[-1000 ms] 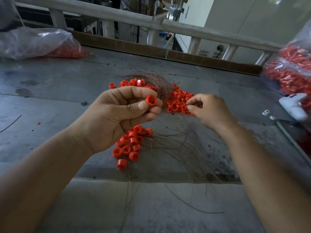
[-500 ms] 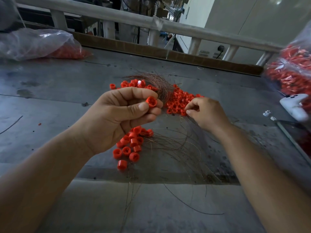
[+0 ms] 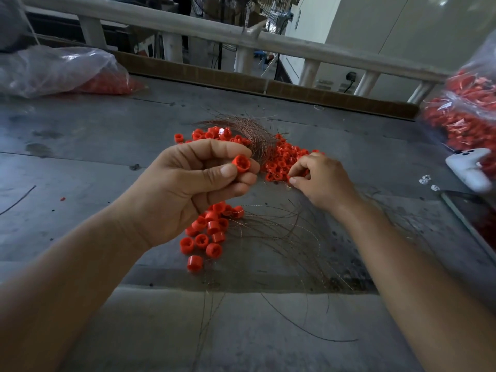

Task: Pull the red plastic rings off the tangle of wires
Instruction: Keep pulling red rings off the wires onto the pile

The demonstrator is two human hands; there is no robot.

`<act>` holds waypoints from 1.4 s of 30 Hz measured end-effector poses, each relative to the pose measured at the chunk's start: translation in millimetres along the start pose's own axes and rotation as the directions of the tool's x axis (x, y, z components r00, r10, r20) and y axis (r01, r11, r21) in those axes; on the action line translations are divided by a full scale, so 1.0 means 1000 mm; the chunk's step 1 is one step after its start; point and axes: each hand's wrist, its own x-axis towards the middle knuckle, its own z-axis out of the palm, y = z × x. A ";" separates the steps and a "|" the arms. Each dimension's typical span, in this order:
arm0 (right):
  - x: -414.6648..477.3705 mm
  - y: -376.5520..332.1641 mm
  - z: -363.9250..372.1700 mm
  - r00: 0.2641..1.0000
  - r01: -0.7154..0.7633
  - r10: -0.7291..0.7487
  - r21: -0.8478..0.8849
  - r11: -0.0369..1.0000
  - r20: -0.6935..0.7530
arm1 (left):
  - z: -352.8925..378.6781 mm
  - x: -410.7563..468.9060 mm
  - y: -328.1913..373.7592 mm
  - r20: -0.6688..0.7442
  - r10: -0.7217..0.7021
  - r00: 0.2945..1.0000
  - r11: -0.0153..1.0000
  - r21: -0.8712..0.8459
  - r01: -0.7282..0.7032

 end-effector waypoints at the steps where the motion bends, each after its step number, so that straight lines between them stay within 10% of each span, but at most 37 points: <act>1: 0.000 0.000 -0.001 1.000 -0.009 0.009 0.029 1.000 -0.009 | 0.000 0.000 0.000 0.002 -0.001 1.000 1.000 0.001 0.001; 13: -0.007 -0.010 -0.022 0.992 -0.079 0.116 0.486 0.870 -0.046 | -0.001 0.002 -0.001 -0.013 -0.007 1.000 0.999 0.033 0.008; 24: -0.030 -0.059 -0.033 0.978 -0.017 -0.168 0.856 0.517 0.121 | 0.002 0.003 -0.004 -0.142 -0.024 0.990 0.991 0.129 0.043; 42: -0.040 -0.074 -0.016 0.964 0.240 -0.250 0.682 0.691 -0.086 | 0.006 0.003 -0.006 -0.228 0.053 0.972 0.935 0.353 0.032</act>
